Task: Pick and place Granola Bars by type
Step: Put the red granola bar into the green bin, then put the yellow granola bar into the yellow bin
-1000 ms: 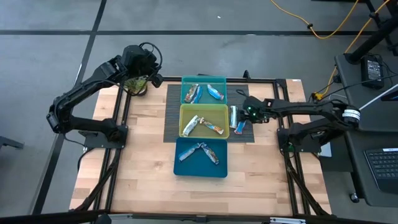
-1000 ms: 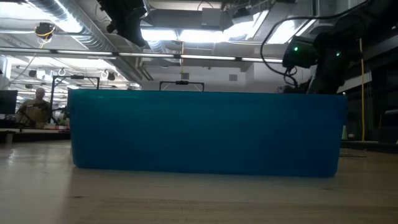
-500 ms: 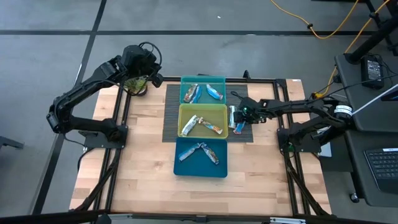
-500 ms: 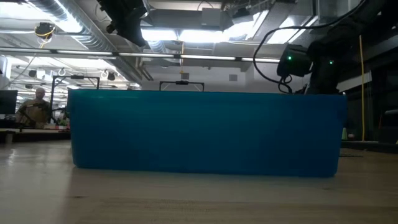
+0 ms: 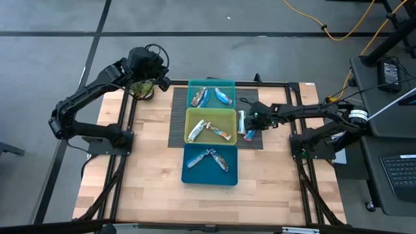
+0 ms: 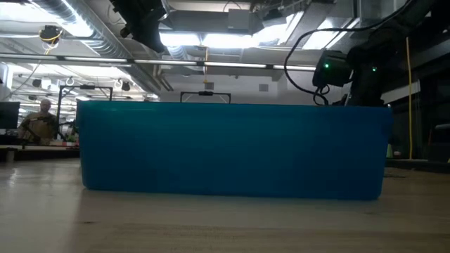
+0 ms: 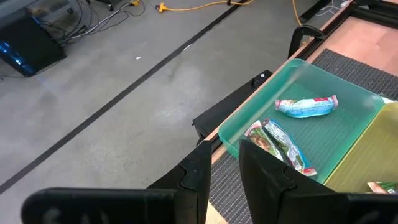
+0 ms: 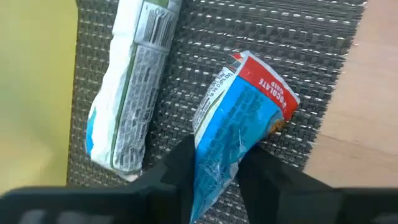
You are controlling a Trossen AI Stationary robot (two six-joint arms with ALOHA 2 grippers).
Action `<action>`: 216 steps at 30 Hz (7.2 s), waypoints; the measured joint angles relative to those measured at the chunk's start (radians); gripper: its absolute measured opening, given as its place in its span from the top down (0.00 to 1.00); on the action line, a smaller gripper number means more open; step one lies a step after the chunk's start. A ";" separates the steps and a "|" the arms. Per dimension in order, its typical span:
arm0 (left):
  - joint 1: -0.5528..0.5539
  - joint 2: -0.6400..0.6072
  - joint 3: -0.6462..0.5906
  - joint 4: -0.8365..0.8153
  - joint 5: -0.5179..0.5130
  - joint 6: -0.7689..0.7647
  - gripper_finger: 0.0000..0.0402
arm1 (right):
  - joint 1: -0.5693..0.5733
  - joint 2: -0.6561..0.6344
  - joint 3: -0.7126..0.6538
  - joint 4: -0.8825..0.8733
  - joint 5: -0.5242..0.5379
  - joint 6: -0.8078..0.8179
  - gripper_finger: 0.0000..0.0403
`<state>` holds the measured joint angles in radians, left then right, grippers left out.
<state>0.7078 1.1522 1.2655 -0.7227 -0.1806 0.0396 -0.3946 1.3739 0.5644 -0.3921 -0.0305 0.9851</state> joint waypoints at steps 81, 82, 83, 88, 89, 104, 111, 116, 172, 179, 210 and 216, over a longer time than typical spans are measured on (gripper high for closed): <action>0.000 0.000 0.000 0.000 -0.008 -0.045 0.81 | -0.217 0.752 1.147 -0.291 -0.226 -1.198 0.87; 0.000 0.000 0.000 0.000 -0.009 -0.045 0.81 | -0.217 0.752 1.147 -0.289 -0.226 -1.196 0.87; 0.000 0.000 0.000 0.000 -0.009 -0.045 0.81 | -0.217 0.752 1.147 -0.289 -0.226 -1.196 0.87; 0.000 0.000 0.000 0.000 -0.009 -0.045 0.81 | -0.217 0.752 1.152 -0.294 -0.226 -1.197 0.78; 0.000 0.000 0.000 0.000 -0.008 -0.045 0.81 | -0.217 0.753 1.162 -0.304 -0.225 -1.197 0.75; 0.000 0.000 0.000 0.000 -0.008 -0.004 0.81 | -0.173 0.681 1.339 -0.793 0.046 -1.012 0.60; 0.000 0.000 0.000 0.000 -0.005 0.027 0.81 | -0.136 0.416 0.961 -0.680 0.090 -0.776 0.62; 0.000 0.000 0.000 0.000 -0.004 0.027 0.81 | -0.129 0.260 0.703 -0.425 0.070 -0.520 0.62; 0.000 0.000 0.000 0.001 0.042 0.008 0.81 | -0.102 0.294 0.312 -0.059 -0.029 -0.343 0.94; 0.000 0.000 0.000 0.001 0.041 0.021 0.81 | -0.099 0.286 0.440 -0.318 -0.037 -0.452 0.91; 0.000 0.000 0.000 0.001 0.054 0.034 0.81 | 0.011 0.345 1.138 -0.622 -0.064 -0.933 0.93; 0.000 0.000 0.000 0.001 0.068 0.035 0.81 | 0.056 0.450 1.221 -0.635 -0.043 -1.036 0.93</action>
<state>0.7078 1.1526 1.2655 -0.7219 -0.1131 0.0742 -0.3387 1.8241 1.7849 -1.0273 -0.0738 -0.0511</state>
